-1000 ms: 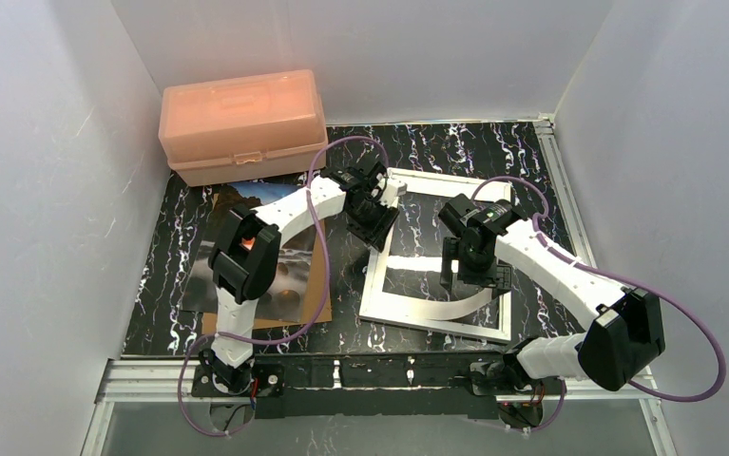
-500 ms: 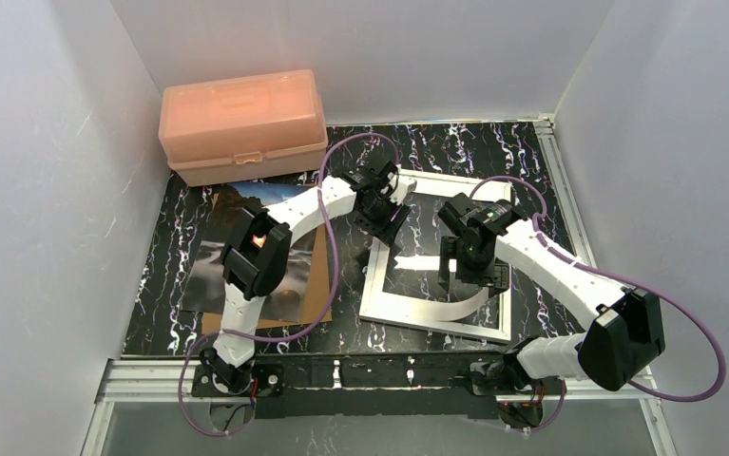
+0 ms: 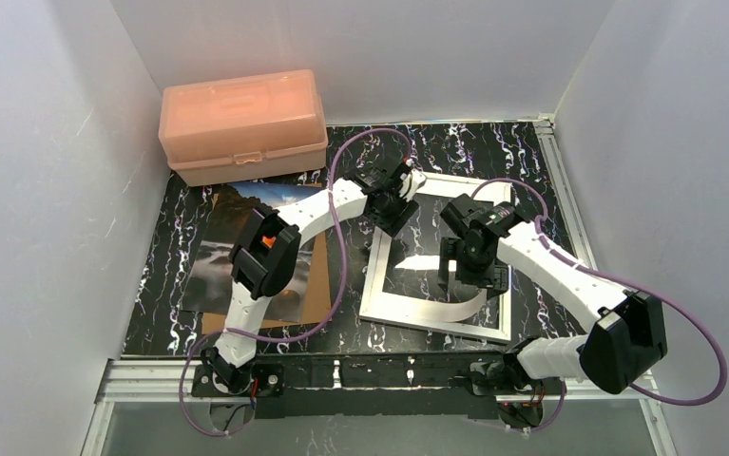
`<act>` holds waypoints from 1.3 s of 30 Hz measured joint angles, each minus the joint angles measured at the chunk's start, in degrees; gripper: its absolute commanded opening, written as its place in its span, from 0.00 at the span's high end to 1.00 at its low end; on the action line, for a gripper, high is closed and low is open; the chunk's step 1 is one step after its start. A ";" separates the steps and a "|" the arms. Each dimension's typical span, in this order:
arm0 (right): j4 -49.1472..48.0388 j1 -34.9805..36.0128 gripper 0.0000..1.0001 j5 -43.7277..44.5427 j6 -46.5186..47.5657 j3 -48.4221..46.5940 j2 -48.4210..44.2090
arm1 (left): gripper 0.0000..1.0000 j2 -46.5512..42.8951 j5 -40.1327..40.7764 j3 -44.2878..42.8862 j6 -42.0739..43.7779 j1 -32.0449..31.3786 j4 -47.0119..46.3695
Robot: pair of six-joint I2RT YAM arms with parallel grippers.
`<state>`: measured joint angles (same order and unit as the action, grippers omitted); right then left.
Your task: Put the photo into the frame
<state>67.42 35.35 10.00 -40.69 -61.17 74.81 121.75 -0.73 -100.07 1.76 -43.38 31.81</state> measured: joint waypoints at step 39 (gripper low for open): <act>-1.16 -0.85 0.01 -1.86 -0.52 1.84 -3.41 | 0.44 4.55 7.13 -3.45 -0.76 0.13 -0.31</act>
<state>66.26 34.50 8.14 -41.21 -59.33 71.40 126.30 6.39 -103.53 0.99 -43.24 31.51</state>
